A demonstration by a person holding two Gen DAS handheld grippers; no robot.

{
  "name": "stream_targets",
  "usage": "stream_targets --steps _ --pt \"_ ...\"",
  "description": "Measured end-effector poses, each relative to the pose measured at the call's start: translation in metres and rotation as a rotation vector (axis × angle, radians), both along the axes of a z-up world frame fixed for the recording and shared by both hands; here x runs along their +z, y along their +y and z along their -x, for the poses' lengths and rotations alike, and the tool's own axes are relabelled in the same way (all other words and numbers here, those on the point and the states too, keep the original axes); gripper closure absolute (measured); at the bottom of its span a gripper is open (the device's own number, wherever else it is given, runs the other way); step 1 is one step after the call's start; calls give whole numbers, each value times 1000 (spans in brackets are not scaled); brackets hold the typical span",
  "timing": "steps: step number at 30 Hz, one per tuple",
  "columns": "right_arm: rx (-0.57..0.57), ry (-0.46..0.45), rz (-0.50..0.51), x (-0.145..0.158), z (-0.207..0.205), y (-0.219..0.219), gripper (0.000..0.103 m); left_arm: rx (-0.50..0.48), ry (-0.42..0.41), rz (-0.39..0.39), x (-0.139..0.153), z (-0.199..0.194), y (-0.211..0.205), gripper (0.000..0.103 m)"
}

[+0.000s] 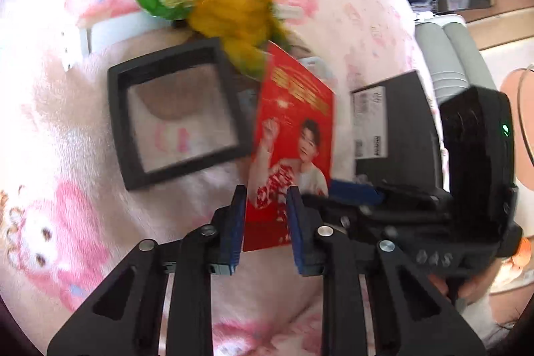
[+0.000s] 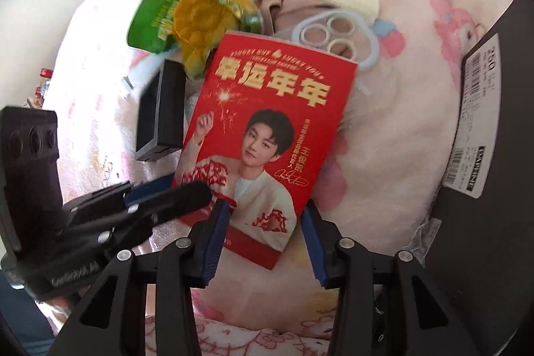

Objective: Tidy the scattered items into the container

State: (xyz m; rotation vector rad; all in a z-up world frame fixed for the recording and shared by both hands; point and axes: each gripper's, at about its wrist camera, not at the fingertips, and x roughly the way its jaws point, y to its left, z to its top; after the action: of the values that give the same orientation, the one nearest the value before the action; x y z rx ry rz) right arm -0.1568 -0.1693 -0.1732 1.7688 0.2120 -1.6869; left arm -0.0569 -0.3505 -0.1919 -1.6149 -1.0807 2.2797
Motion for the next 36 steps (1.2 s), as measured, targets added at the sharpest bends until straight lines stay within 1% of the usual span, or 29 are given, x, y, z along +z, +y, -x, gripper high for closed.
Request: stream_targets --steps 2,6,10,13,14,16,18,23,25,26,28,30,34,36 --pt "-16 36 53 16 -2 4 63 12 26 0 15 -8 1 84" --pt "-41 69 157 56 -10 22 64 31 109 -39 54 -25 11 87" --pt "-49 116 232 101 -10 58 64 -14 187 -26 96 -28 40 87" --pt "-81 164 255 124 -18 74 64 -81 224 1 121 -21 74 87" --pt "-94 179 255 130 -17 87 64 -107 229 12 126 -18 87 87" --pt "-122 214 239 139 -15 115 64 -154 239 19 131 1 128 87" --pt "-158 246 220 144 -14 152 64 -204 241 5 131 31 166 87" --pt "-248 265 153 138 -11 254 64 -332 213 -62 112 74 257 87" --pt "-272 264 118 129 -9 286 64 -372 185 -67 100 82 288 87" --pt "-282 265 93 119 -9 297 64 -390 171 -59 96 83 303 86" --pt "-293 275 48 103 -9 315 64 -420 143 -26 85 82 327 84" --pt "-304 278 25 90 -10 327 64 -447 118 -6 75 78 341 80" --pt "-299 264 38 69 -13 328 64 -450 83 15 61 71 342 80" --pt "-282 254 46 62 -16 327 64 -438 74 6 56 70 340 80"
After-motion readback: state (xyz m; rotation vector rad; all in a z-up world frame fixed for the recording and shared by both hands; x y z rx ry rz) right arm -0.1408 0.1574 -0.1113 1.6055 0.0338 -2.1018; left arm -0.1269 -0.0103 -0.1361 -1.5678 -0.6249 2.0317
